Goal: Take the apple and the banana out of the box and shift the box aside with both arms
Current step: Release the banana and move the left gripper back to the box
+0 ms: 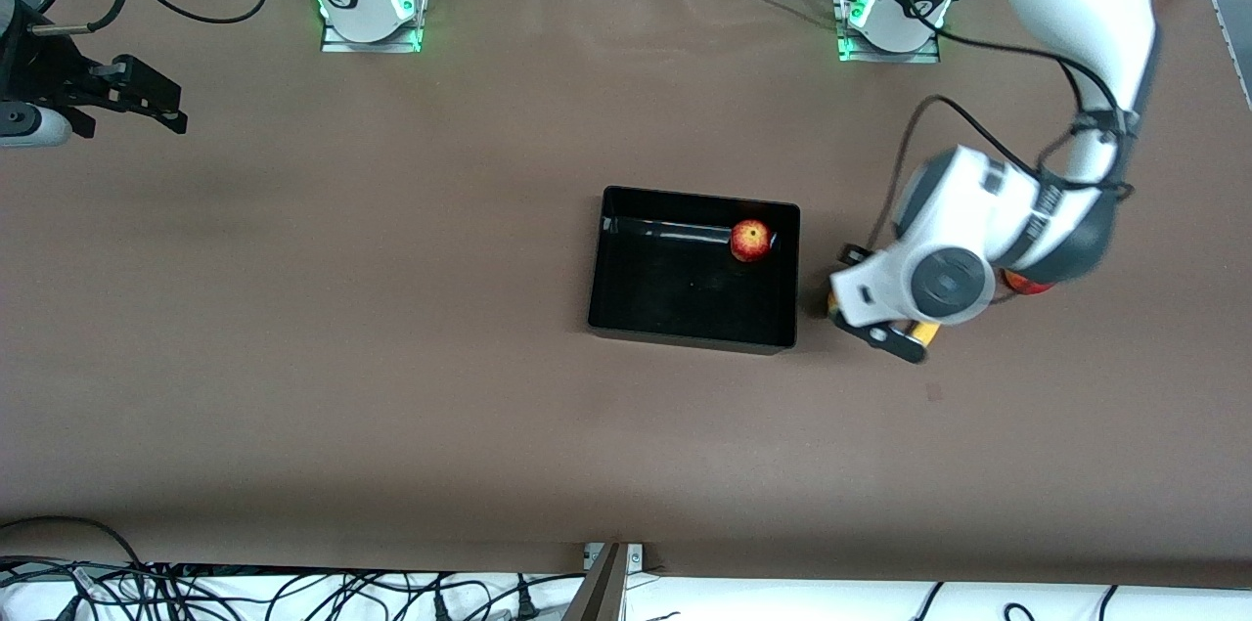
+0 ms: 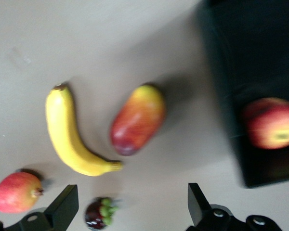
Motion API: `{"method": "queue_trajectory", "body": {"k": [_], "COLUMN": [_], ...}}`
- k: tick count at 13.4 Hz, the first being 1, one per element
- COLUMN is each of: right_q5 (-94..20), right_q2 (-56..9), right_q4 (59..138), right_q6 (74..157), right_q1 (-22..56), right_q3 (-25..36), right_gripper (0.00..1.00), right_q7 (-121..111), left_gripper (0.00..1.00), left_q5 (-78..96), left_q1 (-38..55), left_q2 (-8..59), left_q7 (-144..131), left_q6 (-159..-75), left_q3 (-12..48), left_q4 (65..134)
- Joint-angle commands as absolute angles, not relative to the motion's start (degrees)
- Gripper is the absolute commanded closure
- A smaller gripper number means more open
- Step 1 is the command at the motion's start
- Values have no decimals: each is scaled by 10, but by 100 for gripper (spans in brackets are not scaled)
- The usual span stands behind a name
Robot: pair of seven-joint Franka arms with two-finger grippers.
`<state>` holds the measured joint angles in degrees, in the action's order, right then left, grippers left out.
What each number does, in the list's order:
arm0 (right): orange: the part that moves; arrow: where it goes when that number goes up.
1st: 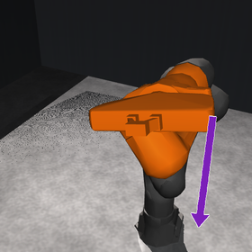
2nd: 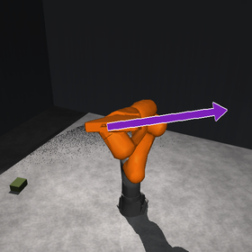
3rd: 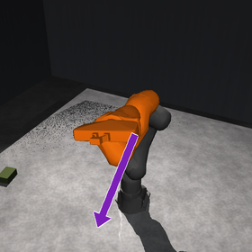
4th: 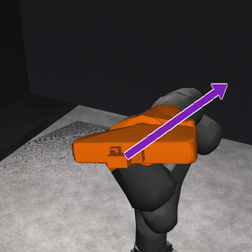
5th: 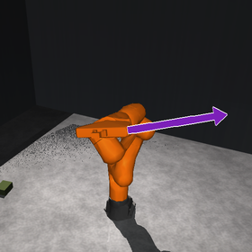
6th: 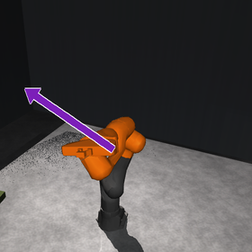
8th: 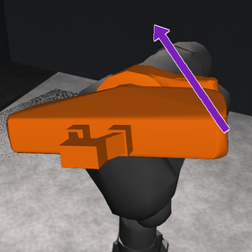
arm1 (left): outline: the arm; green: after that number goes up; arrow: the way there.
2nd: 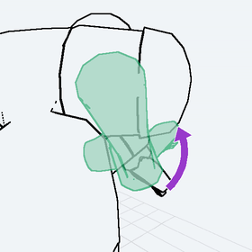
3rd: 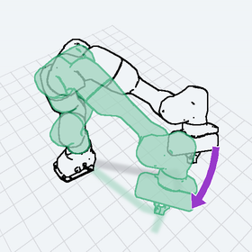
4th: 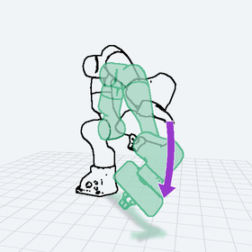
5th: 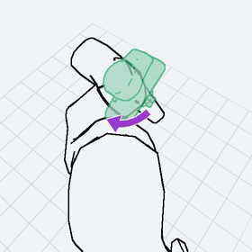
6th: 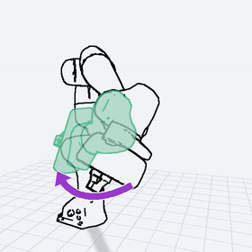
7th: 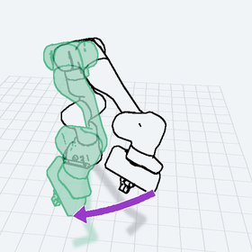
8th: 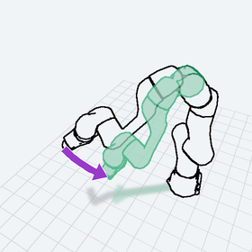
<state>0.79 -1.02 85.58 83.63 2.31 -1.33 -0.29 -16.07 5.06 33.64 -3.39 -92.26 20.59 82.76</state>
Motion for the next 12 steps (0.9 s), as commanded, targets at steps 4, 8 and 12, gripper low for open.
{"method": "queue_trajectory", "body": {"k": [4, 8, 12], "right_q5": [0, -1, 0], "right_q2": [-10, -10, -10], "right_q4": [853, 853, 853], "right_q6": [839, 839, 842], "right_q1": [19, 18, 18], "right_q3": [-14, -14, -14], "right_gripper": [0, 0, 0], "right_q7": [-6, -7, -7], "left_gripper": [0, 0, 0], "left_q5": [-177, -188, -188], "left_q1": [198, 222, 218], "left_q2": [397, 438, 456], "left_q7": [-447, -553, -561], "left_q6": [-925, -980, -1024], "left_q3": [197, 195, 185], "left_q4": [824, 841, 850]}}
